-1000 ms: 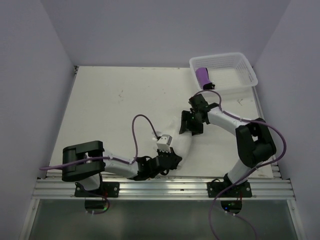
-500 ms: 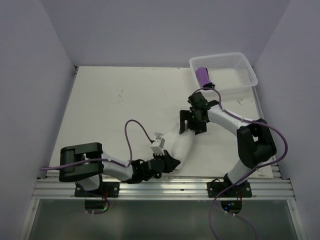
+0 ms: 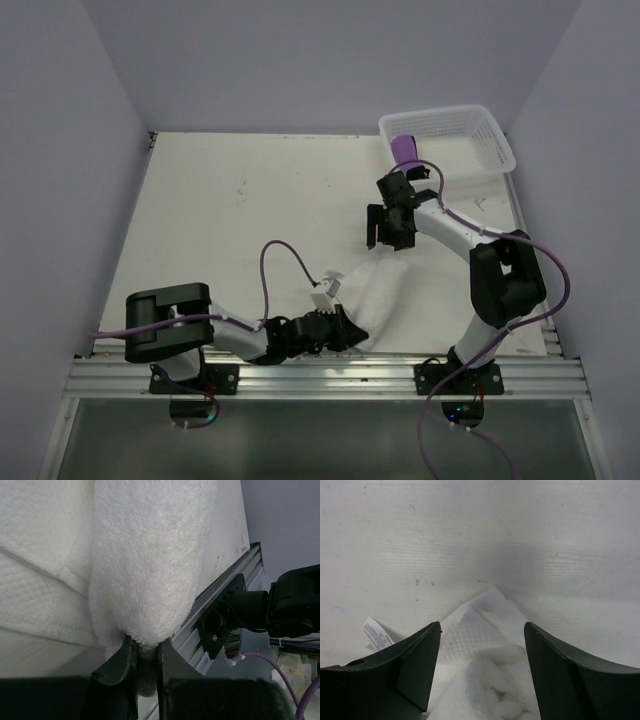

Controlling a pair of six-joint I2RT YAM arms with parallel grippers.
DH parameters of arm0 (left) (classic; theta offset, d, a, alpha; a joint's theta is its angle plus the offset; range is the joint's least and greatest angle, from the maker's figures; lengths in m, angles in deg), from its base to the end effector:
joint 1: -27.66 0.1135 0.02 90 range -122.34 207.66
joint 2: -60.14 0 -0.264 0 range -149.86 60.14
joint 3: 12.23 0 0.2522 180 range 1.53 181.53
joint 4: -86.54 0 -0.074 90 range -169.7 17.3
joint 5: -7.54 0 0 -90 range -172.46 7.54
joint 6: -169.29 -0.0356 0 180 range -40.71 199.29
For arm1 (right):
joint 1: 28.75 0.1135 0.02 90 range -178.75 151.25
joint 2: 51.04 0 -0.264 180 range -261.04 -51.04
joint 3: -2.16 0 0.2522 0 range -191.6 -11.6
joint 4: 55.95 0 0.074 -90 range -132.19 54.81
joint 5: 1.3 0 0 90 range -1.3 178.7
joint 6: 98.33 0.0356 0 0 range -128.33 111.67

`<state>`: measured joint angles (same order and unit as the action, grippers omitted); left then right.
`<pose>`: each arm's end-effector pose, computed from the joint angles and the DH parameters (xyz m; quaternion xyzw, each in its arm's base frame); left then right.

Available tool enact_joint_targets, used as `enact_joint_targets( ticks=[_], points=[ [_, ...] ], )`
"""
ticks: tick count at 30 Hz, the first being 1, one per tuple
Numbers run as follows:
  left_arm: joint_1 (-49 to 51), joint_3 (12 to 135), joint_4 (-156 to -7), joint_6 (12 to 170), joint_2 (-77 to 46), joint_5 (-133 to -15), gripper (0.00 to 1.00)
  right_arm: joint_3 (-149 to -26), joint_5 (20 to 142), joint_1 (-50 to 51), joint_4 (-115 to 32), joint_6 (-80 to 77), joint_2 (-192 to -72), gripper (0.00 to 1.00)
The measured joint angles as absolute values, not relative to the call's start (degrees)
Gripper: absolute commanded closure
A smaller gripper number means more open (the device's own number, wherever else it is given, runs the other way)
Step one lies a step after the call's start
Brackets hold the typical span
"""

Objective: Roll the towels
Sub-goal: Roll the towel

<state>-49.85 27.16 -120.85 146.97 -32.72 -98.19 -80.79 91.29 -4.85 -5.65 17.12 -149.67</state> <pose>0.0701 -0.2718 0.1269 -0.0002 0.8436 -0.4656 0.2676 0.3179 0.1391 0.2063 0.0179 0.9777 0.0668 0.1983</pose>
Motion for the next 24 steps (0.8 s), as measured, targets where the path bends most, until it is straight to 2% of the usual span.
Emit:
enact_joint_targets(
  ticks=[7,13,22,24],
  points=[
    [-48.78,27.16,-122.57,147.01,-33.84,-94.60,1.00,-80.66,92.30,-4.85,-5.65,17.06,-150.18,0.30],
    [-46.66,27.03,-124.13,147.03,-34.62,-90.56,1.00,-80.55,92.41,-4.85,-5.41,15.77,-148.38,0.26],
    [-45.46,28.67,-120.19,144.56,-33.71,-88.94,1.00,-77.80,97.30,-4.81,-2.51,16.07,-129.61,0.28],
    [-45.46,29.54,-118.84,144.08,-33.71,-88.96,1.00,-75.15,98.13,-4.81,-1.37,17.32,-125.35,0.22]
  ],
)
